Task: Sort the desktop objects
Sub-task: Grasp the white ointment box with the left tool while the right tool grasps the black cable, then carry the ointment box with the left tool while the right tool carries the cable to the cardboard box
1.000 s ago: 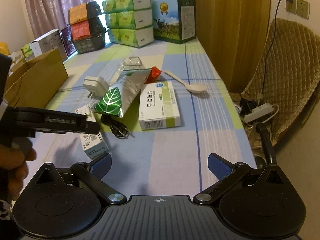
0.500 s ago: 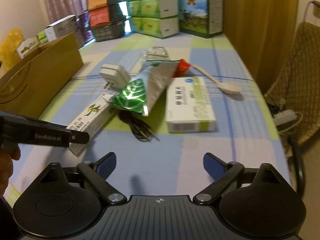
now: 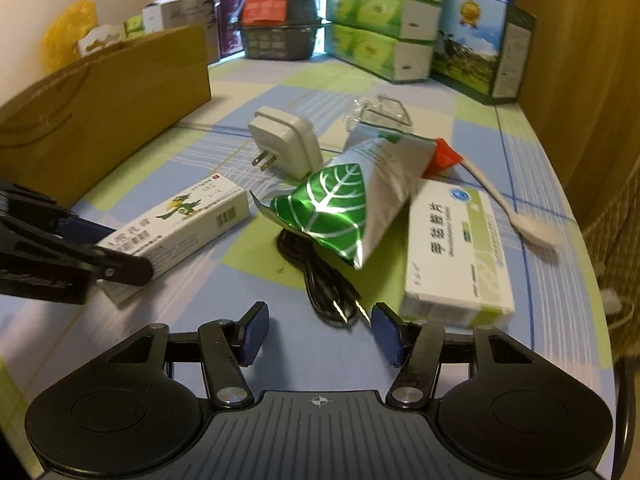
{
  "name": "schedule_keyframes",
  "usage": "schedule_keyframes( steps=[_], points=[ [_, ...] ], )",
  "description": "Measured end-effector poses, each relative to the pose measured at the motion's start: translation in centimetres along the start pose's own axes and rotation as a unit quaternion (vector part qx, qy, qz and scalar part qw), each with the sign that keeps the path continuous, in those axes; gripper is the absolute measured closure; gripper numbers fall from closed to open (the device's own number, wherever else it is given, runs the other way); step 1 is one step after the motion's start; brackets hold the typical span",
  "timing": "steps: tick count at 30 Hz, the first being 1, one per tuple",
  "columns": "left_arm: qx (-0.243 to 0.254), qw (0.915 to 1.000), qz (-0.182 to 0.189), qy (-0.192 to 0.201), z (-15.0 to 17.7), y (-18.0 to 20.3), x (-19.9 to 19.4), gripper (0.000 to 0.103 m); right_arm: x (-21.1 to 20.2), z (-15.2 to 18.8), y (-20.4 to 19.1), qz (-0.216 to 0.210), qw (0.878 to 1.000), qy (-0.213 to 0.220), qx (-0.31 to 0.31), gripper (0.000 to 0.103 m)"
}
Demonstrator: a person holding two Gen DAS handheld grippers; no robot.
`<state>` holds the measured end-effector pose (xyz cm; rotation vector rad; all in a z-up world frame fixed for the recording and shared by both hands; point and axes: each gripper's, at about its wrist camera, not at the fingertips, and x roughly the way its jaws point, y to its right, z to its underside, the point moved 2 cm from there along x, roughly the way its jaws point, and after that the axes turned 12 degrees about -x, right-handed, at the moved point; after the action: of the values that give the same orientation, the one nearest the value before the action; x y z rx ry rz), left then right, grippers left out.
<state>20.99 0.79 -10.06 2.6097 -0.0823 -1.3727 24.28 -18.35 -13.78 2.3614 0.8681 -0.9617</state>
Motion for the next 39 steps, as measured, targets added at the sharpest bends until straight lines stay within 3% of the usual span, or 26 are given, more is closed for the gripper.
schedule_keyframes(
  steps=[4,7,8,19,25,35,37,39],
  points=[
    [-0.001,1.0000,0.004,0.007,-0.1,-0.2,0.0,0.068,1.4,-0.7,0.0,0.005,1.000,0.012,-0.014,0.052],
    [0.003,0.9999,0.008,0.014,-0.3,-0.2,0.1,0.068,1.6,-1.2,0.2,-0.004,1.000,0.009,0.003,0.076],
    [0.004,0.9998,0.009,0.015,-0.4,-0.1,0.1,0.068,1.5,-1.2,0.0,-0.004,1.000,0.005,0.005,0.079],
    [0.038,0.9992,0.009,-0.001,1.8,1.3,-0.9,0.070,-3.8,2.2,-2.9,-0.001,0.996,-0.028,0.083,0.079],
    [0.038,0.9991,0.018,-0.004,3.6,1.1,-2.5,0.070,-4.2,2.3,-4.3,-0.005,0.999,-0.022,0.036,0.074],
    [0.040,0.9990,0.019,0.002,2.5,1.2,-2.0,0.070,-2.5,1.4,-4.3,-0.012,1.000,-0.011,-0.002,0.074],
    [0.043,0.9989,0.018,0.000,2.5,1.2,-1.7,0.070,-2.5,1.4,-4.3,-0.014,1.000,-0.009,0.002,0.077],
    [0.043,0.9989,0.018,-0.002,2.4,1.2,-1.3,0.070,-2.5,1.4,-4.4,-0.017,1.000,-0.006,0.001,0.092]
  ],
)
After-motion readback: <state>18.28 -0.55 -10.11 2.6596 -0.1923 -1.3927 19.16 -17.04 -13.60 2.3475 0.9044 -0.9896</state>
